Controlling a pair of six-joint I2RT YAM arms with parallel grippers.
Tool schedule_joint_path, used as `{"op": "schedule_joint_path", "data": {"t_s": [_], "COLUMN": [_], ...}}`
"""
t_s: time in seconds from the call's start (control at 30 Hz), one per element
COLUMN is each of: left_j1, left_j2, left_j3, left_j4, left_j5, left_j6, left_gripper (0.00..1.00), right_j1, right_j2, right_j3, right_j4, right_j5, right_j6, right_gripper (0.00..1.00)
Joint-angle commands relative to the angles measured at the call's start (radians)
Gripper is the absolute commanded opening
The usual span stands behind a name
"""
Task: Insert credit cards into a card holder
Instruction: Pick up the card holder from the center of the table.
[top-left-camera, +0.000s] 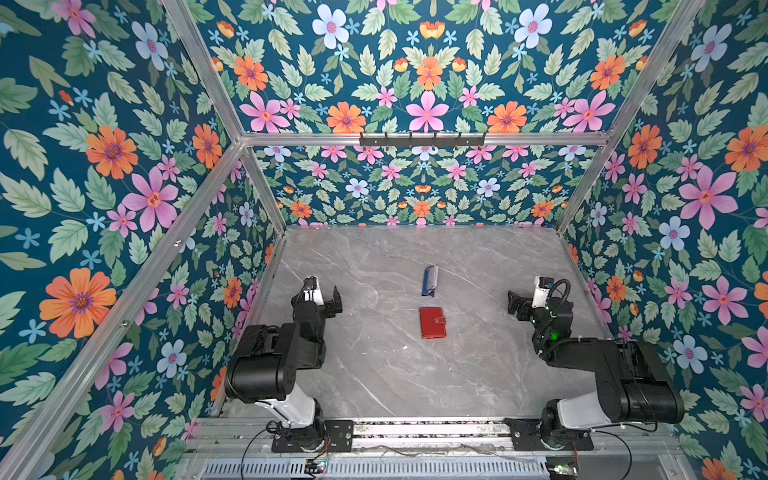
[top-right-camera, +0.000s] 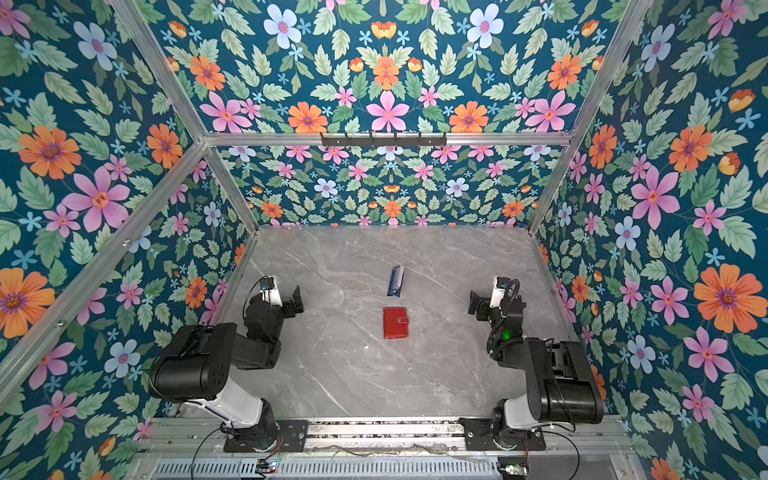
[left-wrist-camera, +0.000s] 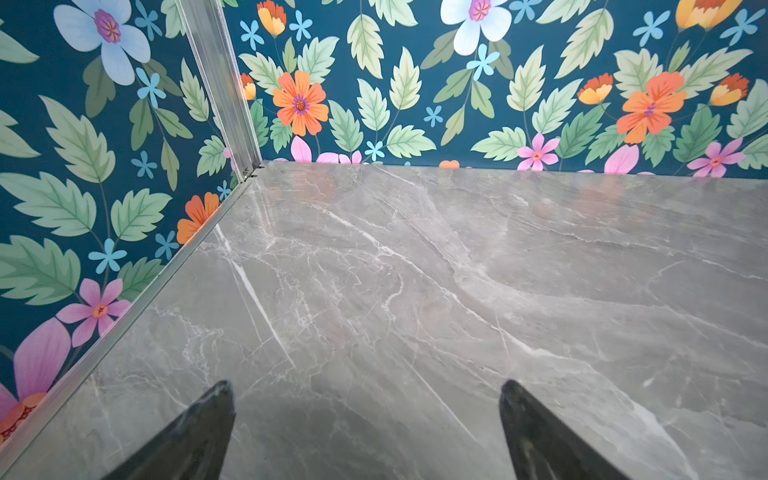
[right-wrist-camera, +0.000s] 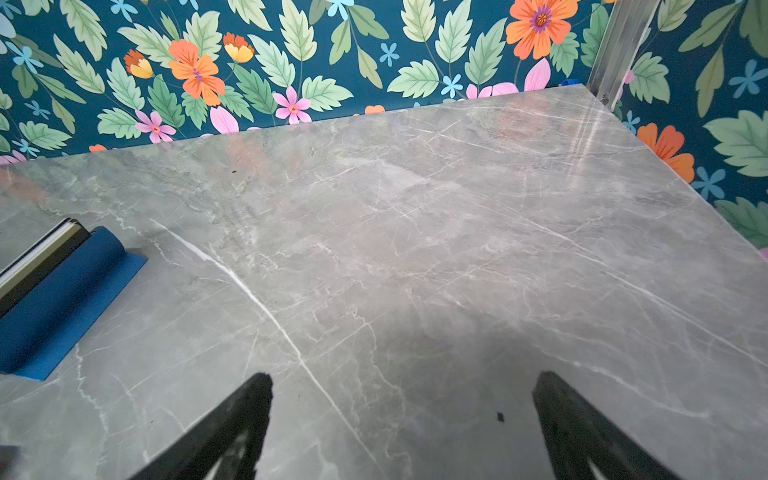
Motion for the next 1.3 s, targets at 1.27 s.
{"op": "schedule_joint_path", "data": {"t_s": [1.27], "left_j1": [0.0], "left_j2": [-0.317], "left_j3": [0.122], "left_j4": [-0.571], "left_j5": [-0.176], "left_j6": [-0.221], "left_gripper": [1.0], "right_j1": [0.0], "right_j2": [-0.317], "right_j3": [0.204], "right_j4": [-0.728], "right_j5": [0.167], "right_j6": [0.2], "right_gripper": [0.99]}}
